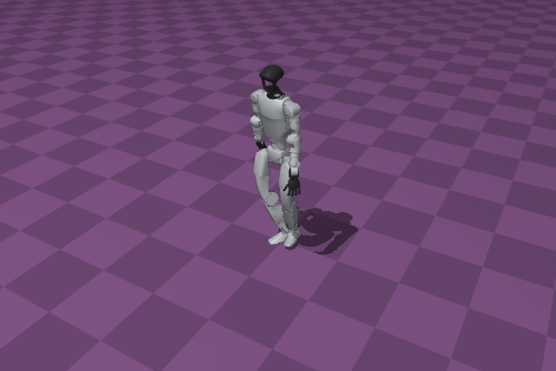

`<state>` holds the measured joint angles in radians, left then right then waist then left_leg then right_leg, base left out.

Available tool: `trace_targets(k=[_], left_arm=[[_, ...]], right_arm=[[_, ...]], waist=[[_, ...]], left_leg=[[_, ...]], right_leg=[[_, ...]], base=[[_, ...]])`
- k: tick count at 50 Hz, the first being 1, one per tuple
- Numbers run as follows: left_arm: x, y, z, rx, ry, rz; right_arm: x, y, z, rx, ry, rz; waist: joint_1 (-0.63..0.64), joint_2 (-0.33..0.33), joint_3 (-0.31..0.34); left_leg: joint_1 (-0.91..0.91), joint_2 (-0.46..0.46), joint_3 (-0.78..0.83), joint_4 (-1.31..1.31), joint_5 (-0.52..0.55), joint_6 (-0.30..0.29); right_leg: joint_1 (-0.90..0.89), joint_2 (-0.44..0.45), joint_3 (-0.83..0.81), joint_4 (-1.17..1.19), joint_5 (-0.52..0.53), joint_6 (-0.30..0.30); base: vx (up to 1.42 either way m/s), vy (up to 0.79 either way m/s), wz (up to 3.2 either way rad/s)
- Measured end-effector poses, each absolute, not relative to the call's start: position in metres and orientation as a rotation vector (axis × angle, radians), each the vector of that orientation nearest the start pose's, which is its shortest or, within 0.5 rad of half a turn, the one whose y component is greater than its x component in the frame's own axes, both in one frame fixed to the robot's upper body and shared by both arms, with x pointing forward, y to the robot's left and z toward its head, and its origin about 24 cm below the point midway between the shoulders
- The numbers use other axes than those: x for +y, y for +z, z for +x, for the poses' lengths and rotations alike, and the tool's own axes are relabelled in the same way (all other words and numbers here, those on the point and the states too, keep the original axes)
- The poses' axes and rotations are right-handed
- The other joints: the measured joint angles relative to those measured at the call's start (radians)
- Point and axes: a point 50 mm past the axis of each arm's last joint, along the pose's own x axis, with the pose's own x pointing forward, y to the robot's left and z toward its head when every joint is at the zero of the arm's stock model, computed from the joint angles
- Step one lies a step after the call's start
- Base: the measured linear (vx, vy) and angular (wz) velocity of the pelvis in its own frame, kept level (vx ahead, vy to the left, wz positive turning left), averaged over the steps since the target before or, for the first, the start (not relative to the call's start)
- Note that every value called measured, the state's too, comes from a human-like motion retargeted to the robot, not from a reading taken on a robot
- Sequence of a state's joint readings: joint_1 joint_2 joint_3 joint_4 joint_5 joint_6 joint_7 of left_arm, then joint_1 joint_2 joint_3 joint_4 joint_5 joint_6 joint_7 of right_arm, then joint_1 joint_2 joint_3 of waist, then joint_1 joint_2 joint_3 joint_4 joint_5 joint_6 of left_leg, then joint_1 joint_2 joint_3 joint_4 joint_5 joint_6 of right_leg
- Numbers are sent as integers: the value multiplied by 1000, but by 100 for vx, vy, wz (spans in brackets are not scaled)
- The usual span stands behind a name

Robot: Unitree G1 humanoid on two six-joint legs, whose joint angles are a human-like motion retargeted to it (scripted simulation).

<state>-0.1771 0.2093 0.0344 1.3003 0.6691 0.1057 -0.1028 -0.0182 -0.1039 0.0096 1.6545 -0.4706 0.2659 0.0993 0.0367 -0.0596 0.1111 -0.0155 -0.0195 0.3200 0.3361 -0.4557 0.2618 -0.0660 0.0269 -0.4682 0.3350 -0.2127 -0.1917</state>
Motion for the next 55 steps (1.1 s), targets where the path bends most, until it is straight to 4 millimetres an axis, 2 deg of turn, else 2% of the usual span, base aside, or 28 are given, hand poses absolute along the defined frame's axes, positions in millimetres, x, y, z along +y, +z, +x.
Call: trace_targets(k=[2,5,7,10,12,14,15,17,20,23,25,27,28,30,33,35,37,40,42,45,48,52,53,55], left_arm=[[228,-153,134,1262,-321,735],[224,-158,122,1228,-282,756],[224,-160,113,1165,-226,779],[228,-161,93,1105,-155,861],[231,-164,75,1142,-135,896],[230,-168,52,1243,-141,865],[227,-171,39,1316,-150,827],[215,-176,14,1497,-205,685],[203,-177,-18,1756,-310,381],[196,-173,-35,1875,-426,153],[192,-172,-38,1886,-487,116],[192,-174,-33,1846,-521,176],[192,-175,-30,1817,-528,220],[195,-177,-22,1759,-519,314],[207,-177,-3,1719,-434,418],[213,-176,10,1706,-384,458],[215,-175,26,1672,-349,461],[215,-174,47,1601,-302,435],[214,-173,62,1533,-276,425],[214,-169,85,1424,-256,434],[216,-163,109,1329,-257,476],[219,-157,126,1257,-270,526],[220,-157,126,1252,-273,534],[223,-158,122,1264,-282,548]], right_arm=[[-193,-171,-36,1948,302,-307],[-190,-171,-39,1964,294,-246],[-192,-171,-31,1943,305,-281],[-193,-174,-11,1876,312,-357],[-193,-176,6,1815,306,-396],[-193,-177,26,1736,303,-439],[-193,-177,37,1689,307,-464],[-195,-175,62,1579,311,-523],[-189,-168,106,1400,346,-585],[-179,-156,145,1241,369,-583],[-173,-149,163,1163,379,-567],[-171,-145,172,1130,380,-557],[-170,-144,174,1129,379,-558],[-171,-143,175,1139,380,-574],[-170,-147,169,1167,372,-600],[-173,-153,155,1217,347,-597],[-178,-160,137,1282,331,-582],[-185,-170,100,1410,295,-558],[-189,-175,73,1512,260,-515],[-192,-178,29,1687,225,-399],[-195,-175,-8,1851,238,-260],[-200,-167,-42,2021,279,-178],[-202,-165,-46,2047,285,-180],[-204,-164,-51,2079,299,-193]], waist=[[1,-18,15],[18,-26,34],[21,-30,37],[43,-27,37],[65,-21,35],[76,-12,22],[80,-7,14],[56,3,-14],[49,44,-21],[49,89,-22],[48,106,-25],[57,134,-31],[58,141,-39],[55,135,-52],[79,131,-41],[90,133,-37],[89,133,-40],[62,127,-41],[40,107,-40],[32,54,-26],[55,-5,-1],[97,-61,21],[110,-69,27],[125,-74,33]], left_leg=[[17,-5,17,31,14,0],[26,28,86,114,90,0],[-12,68,114,228,188,0],[-109,143,117,424,374,0],[-155,173,120,476,420,0],[-172,175,160,423,396,0],[-180,158,175,369,394,0],[-208,68,153,173,473,-13],[-211,61,74,-10,561,-135],[-211,78,19,-70,589,-185],[-210,74,16,-69,625,-129],[-195,94,75,-83,740,-86],[-189,106,92,-92,793,-69],[-223,60,-17,-28,764,-4],[-248,94,-12,107,693,0],[-230,107,-2,137,668,0],[-193,129,36,131,646,0],[-145,107,21,103,639,0],[-110,68,17,71,641,0],[-46,8,38,45,620,0],[10,-32,73,64,576,0],[76,-44,149,126,500,0],[92,-40,171,145,484,0],[122,-18,219,197,463,0]], right_leg=[[-20,23,172,-13,120,2],[33,25,169,-46,165,-19],[78,18,134,-92,184,-35],[108,43,170,-139,222,-53],[128,53,168,-163,240,-55],[136,43,147,-174,259,-32],[134,32,139,-174,273,-14],[93,-15,100,-139,293,36],[69,8,76,-47,267,60],[61,32,59,46,211,81],[44,42,82,121,180,101],[38,44,71,207,126,118],[31,37,65,245,132,127],[-19,2,74,377,171,164],[-52,-54,39,532,271,166],[-60,-75,23,585,323,142],[-68,-63,33,568,318,128],[-67,-29,40,421,283,117],[-52,-14,35,263,252,131],[-28,8,72,37,200,126],[-6,-24,35,-105,136,107],[44,-57,-146,-208,74,107],[59,-61,-190,-217,84,87],[96,-45,-254,-234,19,11]], base=[[25,-7,28],[28,-7,22],[29,-9,27],[25,-3,19],[20,8,14],[8,38,35],[-1,60,72],[1,53,85],[20,13,8],[22,7,-11],[33,15,-12],[34,21,-19],[38,23,-17],[39,19,-30],[30,-2,-62],[41,1,-18],[35,-1,7],[39,9,41],[30,5,45],[37,-4,14],[44,-11,-24],[49,-13,-57],[42,-8,-78],[48,-6,-70]])
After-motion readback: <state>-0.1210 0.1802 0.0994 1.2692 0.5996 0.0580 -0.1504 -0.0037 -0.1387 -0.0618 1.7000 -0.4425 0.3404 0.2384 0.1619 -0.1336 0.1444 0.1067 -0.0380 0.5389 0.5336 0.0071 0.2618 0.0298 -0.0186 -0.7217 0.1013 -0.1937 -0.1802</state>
